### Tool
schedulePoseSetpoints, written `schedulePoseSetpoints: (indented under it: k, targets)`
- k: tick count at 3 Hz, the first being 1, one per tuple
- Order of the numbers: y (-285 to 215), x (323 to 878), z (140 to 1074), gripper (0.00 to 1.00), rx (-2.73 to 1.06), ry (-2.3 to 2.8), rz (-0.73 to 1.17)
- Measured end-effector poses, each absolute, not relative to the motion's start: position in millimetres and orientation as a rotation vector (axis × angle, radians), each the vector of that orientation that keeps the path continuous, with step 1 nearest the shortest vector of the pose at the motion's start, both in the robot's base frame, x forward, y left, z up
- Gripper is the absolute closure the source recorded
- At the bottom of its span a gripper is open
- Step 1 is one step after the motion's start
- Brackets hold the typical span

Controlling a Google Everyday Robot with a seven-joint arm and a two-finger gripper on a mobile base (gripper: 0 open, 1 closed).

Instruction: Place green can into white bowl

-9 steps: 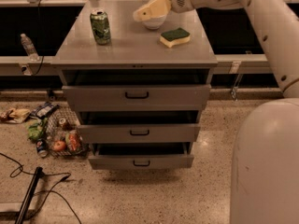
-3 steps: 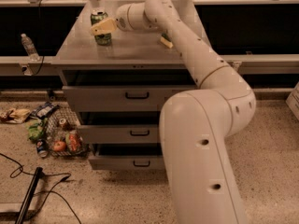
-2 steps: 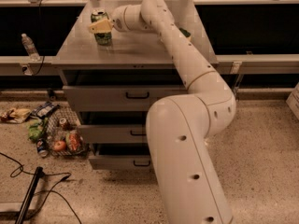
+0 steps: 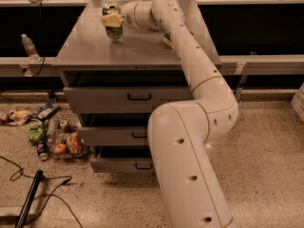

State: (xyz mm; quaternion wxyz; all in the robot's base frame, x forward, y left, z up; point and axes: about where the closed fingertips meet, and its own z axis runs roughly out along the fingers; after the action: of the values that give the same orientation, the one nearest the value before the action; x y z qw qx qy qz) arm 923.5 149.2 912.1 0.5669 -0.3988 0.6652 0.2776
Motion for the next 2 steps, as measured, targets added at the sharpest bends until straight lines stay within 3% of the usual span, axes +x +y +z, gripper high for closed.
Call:
schedulePoseSetpoints:
  k: [1,2]
  targets:
    - [74.4,947.7,948.6,1.0,-0.826,1.564,0.471]
    - [34.5,966.3,975.5,1.0,-0.715,1.528,0.358]
